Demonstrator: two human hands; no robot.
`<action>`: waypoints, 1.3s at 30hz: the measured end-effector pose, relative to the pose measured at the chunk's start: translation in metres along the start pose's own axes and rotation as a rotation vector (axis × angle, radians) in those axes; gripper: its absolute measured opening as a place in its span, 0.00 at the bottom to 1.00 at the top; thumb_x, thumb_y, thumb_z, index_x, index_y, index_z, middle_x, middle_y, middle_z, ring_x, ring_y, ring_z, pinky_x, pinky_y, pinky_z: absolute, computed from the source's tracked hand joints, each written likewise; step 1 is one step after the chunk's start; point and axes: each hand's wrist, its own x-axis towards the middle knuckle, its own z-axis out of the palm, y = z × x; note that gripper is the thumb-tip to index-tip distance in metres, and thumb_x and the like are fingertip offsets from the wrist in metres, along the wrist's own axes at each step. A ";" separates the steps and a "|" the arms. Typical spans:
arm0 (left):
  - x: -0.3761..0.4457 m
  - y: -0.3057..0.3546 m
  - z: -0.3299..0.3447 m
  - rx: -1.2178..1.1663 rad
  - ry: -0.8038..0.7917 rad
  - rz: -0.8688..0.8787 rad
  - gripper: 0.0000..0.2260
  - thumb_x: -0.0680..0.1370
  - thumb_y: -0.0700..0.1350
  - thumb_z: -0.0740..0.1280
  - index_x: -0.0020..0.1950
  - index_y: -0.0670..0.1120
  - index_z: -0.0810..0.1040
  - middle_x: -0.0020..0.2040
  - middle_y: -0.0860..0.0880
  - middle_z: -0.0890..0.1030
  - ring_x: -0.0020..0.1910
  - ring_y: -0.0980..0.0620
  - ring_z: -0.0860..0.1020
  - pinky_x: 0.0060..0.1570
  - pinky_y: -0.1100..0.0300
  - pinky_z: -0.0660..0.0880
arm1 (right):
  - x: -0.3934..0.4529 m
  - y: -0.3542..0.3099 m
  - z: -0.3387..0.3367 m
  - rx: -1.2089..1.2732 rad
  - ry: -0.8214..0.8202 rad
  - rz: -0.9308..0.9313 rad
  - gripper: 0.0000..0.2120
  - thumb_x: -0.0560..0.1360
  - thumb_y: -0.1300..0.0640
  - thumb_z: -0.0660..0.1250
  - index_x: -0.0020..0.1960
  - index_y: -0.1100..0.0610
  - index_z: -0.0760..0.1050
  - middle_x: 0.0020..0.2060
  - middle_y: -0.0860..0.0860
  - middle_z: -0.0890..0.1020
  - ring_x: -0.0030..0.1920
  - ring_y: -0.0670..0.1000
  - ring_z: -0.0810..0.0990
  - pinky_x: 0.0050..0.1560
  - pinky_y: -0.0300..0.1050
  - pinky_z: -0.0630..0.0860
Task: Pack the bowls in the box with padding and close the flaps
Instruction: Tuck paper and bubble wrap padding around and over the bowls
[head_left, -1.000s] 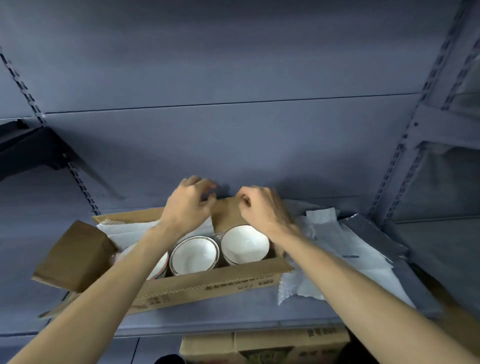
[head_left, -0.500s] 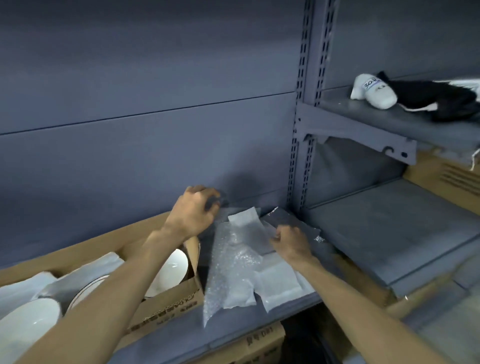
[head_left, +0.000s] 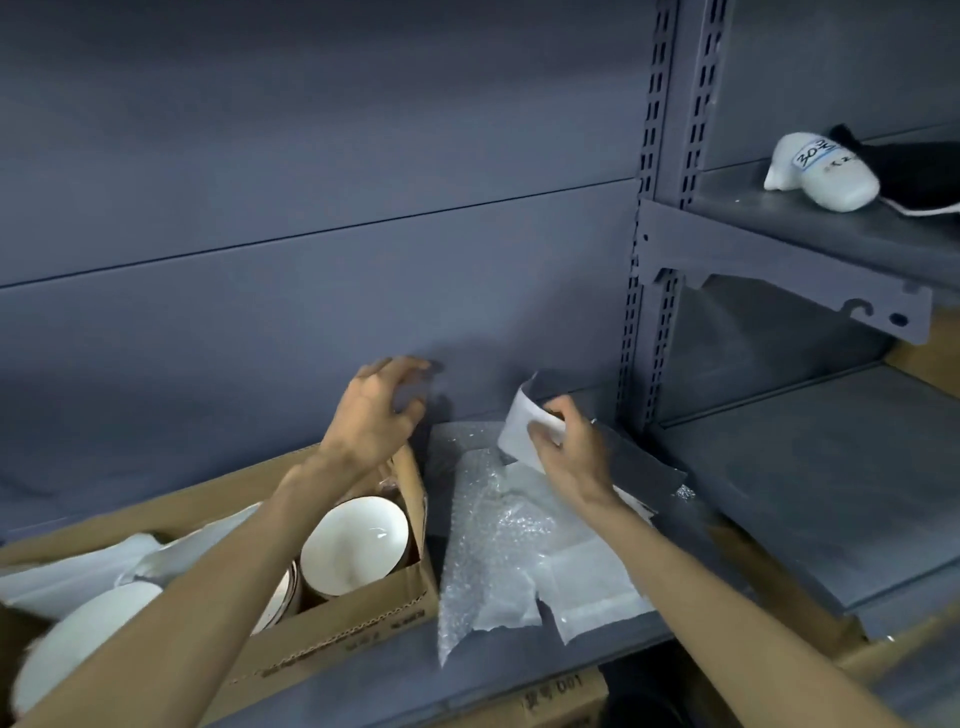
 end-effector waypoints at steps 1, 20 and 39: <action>-0.001 -0.002 -0.007 -0.002 -0.006 0.014 0.25 0.72 0.34 0.70 0.67 0.52 0.77 0.57 0.56 0.76 0.59 0.45 0.76 0.61 0.58 0.70 | 0.001 -0.015 0.001 0.055 -0.006 -0.054 0.06 0.76 0.57 0.67 0.46 0.51 0.70 0.34 0.43 0.76 0.33 0.44 0.72 0.36 0.46 0.68; -0.073 -0.054 -0.109 0.274 -0.250 0.062 0.06 0.79 0.43 0.69 0.54 0.43 0.82 0.47 0.50 0.82 0.48 0.45 0.79 0.51 0.50 0.76 | 0.004 -0.060 0.033 0.229 -0.166 -0.163 0.16 0.72 0.72 0.66 0.53 0.55 0.80 0.47 0.48 0.84 0.50 0.45 0.82 0.54 0.36 0.77; -0.090 -0.073 -0.052 1.022 -0.269 -0.248 0.13 0.75 0.38 0.65 0.54 0.53 0.80 0.46 0.53 0.83 0.48 0.46 0.83 0.38 0.57 0.69 | -0.009 0.065 -0.011 -0.087 -0.128 -0.004 0.12 0.75 0.70 0.67 0.51 0.55 0.80 0.46 0.47 0.84 0.47 0.42 0.81 0.47 0.32 0.72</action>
